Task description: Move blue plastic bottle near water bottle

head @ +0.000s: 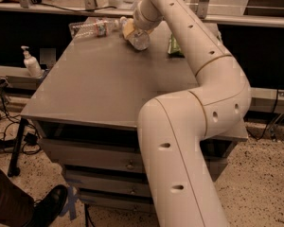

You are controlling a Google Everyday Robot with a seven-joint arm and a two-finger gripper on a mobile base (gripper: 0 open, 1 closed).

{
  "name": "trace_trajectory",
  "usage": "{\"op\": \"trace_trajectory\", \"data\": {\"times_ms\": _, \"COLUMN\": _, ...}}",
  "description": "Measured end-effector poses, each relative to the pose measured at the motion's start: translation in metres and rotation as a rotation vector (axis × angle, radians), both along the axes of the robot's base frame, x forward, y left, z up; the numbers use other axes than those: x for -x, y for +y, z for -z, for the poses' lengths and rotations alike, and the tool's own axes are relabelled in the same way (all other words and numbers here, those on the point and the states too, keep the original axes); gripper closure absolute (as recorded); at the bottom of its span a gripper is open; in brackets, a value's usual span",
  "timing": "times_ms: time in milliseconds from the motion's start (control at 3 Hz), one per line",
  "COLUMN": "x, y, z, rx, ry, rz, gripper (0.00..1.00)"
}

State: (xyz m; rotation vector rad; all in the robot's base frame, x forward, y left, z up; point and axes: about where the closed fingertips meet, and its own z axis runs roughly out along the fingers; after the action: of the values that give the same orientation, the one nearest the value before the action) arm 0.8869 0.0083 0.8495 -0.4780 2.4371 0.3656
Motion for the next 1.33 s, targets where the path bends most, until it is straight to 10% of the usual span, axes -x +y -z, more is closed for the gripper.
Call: {"op": "trace_trajectory", "data": {"times_ms": 1333, "x": 0.0032, "y": 0.0111, "z": -0.0037, "rx": -0.042, "ry": 0.013, "rz": -0.027, "gripper": 0.0}}
